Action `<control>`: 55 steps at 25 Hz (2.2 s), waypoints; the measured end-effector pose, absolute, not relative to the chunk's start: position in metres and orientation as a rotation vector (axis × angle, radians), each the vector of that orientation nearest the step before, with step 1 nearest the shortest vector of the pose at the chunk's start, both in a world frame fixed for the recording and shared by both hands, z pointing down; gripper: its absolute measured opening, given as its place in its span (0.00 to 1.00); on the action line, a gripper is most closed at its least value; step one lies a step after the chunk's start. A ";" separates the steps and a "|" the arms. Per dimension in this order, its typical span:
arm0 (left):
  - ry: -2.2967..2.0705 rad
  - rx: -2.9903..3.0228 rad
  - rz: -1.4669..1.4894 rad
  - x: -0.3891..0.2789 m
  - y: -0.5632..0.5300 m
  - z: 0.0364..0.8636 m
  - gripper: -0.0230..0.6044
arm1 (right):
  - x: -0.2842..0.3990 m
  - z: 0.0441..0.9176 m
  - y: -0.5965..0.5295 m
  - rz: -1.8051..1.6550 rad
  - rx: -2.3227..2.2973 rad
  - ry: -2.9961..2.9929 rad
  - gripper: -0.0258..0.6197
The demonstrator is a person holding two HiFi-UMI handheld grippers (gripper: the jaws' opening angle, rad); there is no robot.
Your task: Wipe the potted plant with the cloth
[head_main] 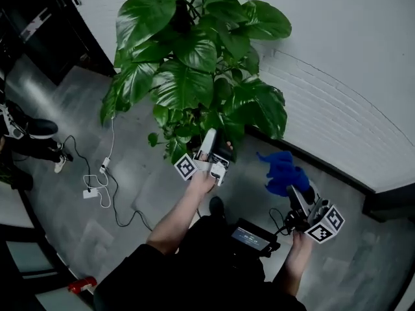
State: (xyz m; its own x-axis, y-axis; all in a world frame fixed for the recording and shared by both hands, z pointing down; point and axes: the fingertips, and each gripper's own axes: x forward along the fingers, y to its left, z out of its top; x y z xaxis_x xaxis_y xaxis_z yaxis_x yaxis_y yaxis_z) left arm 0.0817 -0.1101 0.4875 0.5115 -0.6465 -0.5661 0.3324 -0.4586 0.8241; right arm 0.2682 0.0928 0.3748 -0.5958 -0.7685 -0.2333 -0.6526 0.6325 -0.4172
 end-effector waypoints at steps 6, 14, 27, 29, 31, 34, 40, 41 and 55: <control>-0.164 1.621 -1.268 0.097 -0.189 0.482 0.68 | 0.252 0.362 0.031 -0.366 -1.193 2.597 0.18; 0.107 1.754 -1.436 0.081 -0.216 0.416 0.68 | 0.210 0.315 -0.057 -0.198 -1.311 2.811 0.18; 0.166 1.853 -1.485 0.084 -0.201 0.388 0.68 | 0.117 0.371 -0.223 0.087 -1.362 3.312 0.18; 0.143 1.845 -1.473 0.087 -0.200 0.390 0.68 | 0.112 0.389 -0.209 0.190 -1.311 3.406 0.18; 0.133 1.831 -1.468 0.088 -0.202 0.391 0.68 | 0.111 0.399 -0.193 0.338 -1.275 3.478 0.18; 0.135 1.816 -1.469 0.091 -0.203 0.390 0.68 | 0.117 0.422 -0.168 0.541 -1.206 3.605 0.18; 0.105 1.824 -1.438 0.096 -0.207 0.399 0.68 | 0.148 0.462 -0.119 0.515 -1.088 3.796 0.18; 0.100 1.820 -1.436 0.096 -0.207 0.400 0.68 | 0.155 0.460 -0.113 0.428 -1.084 3.781 0.18; 0.103 1.772 -1.442 0.094 -0.206 0.403 0.68 | 0.138 0.435 -0.150 0.399 -1.199 3.544 0.18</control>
